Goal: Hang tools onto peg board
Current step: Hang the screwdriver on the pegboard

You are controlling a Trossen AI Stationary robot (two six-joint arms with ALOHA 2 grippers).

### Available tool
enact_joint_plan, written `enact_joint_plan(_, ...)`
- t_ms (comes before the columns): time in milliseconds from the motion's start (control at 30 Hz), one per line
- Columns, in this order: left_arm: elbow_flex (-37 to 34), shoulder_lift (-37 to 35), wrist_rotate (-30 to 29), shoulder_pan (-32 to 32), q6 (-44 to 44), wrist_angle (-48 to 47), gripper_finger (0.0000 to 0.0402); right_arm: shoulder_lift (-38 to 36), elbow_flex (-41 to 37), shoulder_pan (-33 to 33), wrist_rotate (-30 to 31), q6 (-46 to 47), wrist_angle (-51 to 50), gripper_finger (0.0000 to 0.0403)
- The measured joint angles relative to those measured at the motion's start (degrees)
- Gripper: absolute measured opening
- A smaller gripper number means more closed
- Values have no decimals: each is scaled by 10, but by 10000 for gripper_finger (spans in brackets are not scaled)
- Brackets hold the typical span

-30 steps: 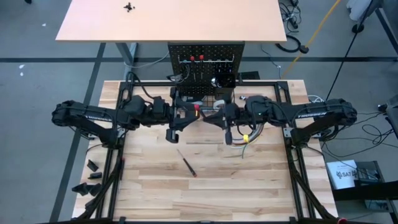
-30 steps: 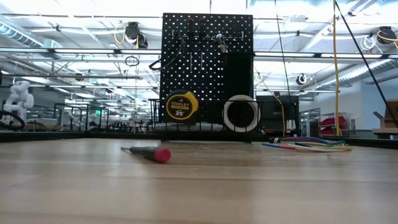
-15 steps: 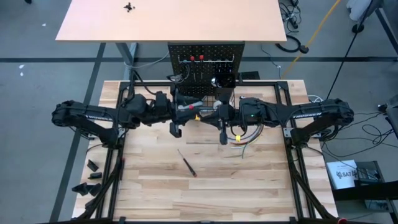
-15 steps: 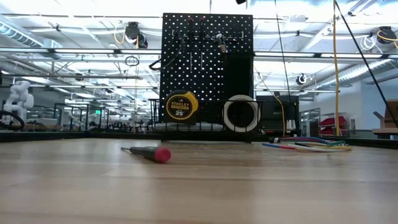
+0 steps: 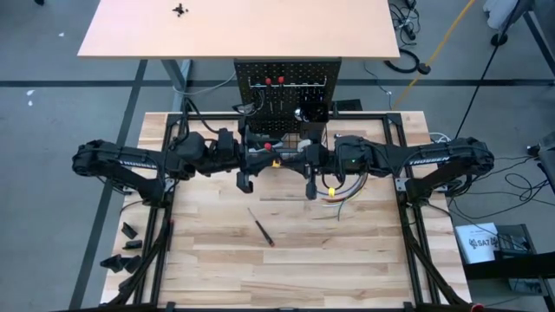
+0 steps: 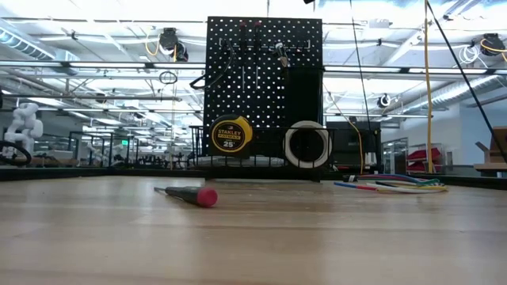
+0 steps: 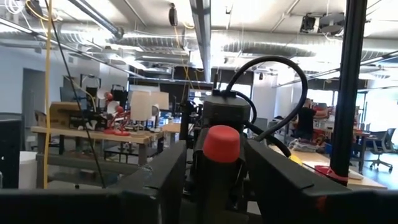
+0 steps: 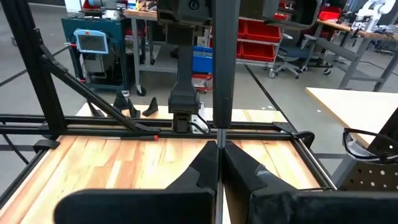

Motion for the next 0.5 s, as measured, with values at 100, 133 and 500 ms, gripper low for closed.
enact_joint_plan(100, 0, 0, 0, 0, 5, -2, 134, 0, 0, 0, 9, -1, 0, 1)
enact_joint_plan(133, 0, 0, -2, 0, 12, -3, 117, 0, 0, 0, 14, -2, 0, 1)
enact_joint_plan(500, 0, -3, -45, 0, 38, -43, 42, -4, 0, 0, 36, 2, -21, 72)
